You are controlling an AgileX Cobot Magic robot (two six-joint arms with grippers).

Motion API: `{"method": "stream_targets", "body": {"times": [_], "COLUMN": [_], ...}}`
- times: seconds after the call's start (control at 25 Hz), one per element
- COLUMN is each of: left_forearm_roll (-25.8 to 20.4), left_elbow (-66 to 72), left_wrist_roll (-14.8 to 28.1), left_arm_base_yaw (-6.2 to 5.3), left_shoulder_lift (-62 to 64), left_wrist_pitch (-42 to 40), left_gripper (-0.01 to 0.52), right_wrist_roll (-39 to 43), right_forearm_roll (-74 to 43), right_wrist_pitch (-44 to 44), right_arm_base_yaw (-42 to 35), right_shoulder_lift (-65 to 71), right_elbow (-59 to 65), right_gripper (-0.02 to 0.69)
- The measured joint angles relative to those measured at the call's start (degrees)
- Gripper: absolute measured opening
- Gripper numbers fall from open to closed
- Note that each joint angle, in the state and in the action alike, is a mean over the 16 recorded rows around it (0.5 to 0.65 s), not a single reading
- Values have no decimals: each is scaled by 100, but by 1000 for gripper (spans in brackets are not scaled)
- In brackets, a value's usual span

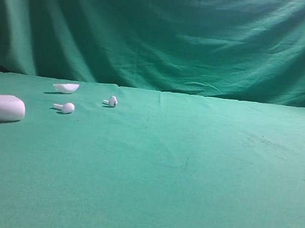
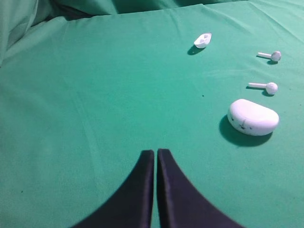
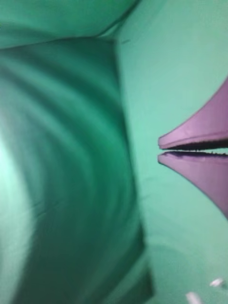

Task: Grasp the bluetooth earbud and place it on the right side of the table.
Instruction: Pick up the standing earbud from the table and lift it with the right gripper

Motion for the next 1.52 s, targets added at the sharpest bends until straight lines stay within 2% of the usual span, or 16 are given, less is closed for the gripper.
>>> {"method": "stream_targets", "body": {"times": [0.16,0.36,0.72,1.0,1.2,1.52], "left_forearm_roll": [0,0,0,0,0,0], "left_elbow": [0,0,0,0,0,0], "left_wrist_roll": [0,0,0,0,0,0], "left_arm_base_yaw": [0,0,0,0,0,0], "left_shoulder_lift": [0,0,0,0,0,0], "left_wrist_pitch": [0,0,0,0,0,0], "left_gripper": [0,0,0,0,0,0], "right_wrist_roll": [-324,-1368,-3363,-3780,-3762,-3612], "right_forearm_roll": [162,697,1823,2091,2080,2058], "right_wrist_pitch": [1156,2160,3091,3521,3963,4620], "right_arm_base_yaw": [14,164,1054,2012,2513,2899], "right_shoulder_lift": [1141,2623,5276,7308,8620,10373], "right_elbow": [-865,-1852,-3776,-5616,-7055,-9180], "right_gripper": [0,0,0,16,82,288]}}
